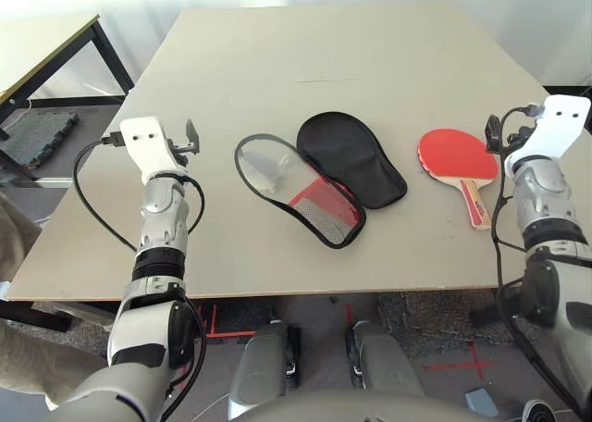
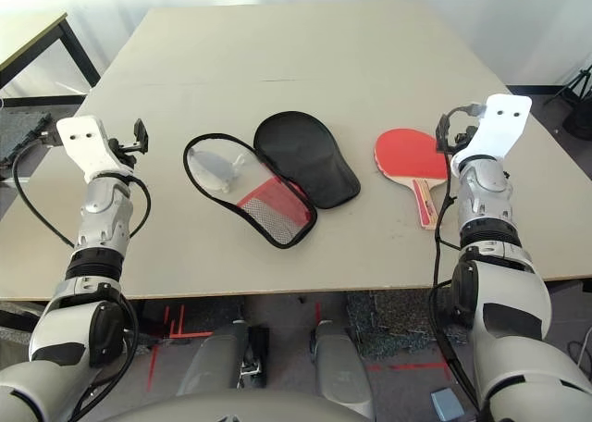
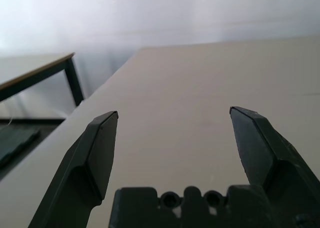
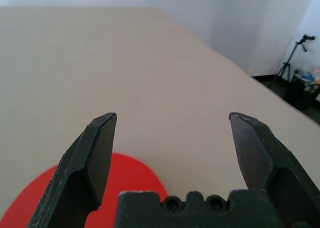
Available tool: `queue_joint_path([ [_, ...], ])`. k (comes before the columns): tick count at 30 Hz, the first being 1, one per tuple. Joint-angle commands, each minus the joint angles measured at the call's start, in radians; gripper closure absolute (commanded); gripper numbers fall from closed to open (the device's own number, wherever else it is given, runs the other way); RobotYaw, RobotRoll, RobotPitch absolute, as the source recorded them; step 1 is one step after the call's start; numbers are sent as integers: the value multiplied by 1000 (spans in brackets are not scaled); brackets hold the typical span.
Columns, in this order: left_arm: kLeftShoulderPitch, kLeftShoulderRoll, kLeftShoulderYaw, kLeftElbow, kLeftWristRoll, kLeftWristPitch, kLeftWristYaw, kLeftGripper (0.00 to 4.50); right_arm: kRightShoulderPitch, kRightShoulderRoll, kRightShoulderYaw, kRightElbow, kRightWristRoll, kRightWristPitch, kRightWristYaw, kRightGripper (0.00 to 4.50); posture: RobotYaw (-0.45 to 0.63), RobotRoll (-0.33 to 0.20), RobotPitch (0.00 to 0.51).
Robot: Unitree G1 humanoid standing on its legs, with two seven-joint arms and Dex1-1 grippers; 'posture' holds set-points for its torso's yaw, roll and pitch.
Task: Store the ping-pong paddle in its case and zip it.
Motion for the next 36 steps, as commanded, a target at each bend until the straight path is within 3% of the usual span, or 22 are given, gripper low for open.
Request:
queue_joint_path([
  [1,-38,50,-7,-20,-46,49,-134,0,55,9,18,-243,62,350,43,35,8,0,82],
  [7,-57,132,-24,-88,-111,165,-352,0,129,-20,19,-556,115,723,83,35,19,0,74],
  [14,-41,212,-92,-247,-193,373,-634,0,150,-47,68,-712,109,1015,103,35,26,0,62],
  [17,-17,241,-159,-337,-212,450,-778,0,158,-52,108,-718,85,1069,113,35,24,0,61],
  [21,-17,275,-216,-401,-220,525,-889,0,205,-16,85,-714,88,1126,88,35,18,0,54],
  [35,-24,256,-249,-498,-254,623,-964,0,252,43,-13,-682,100,1211,51,35,1,0,85],
  [36,-22,255,-251,-502,-253,625,-965,0,253,47,-11,-682,98,1210,49,202,1,0,88],
])
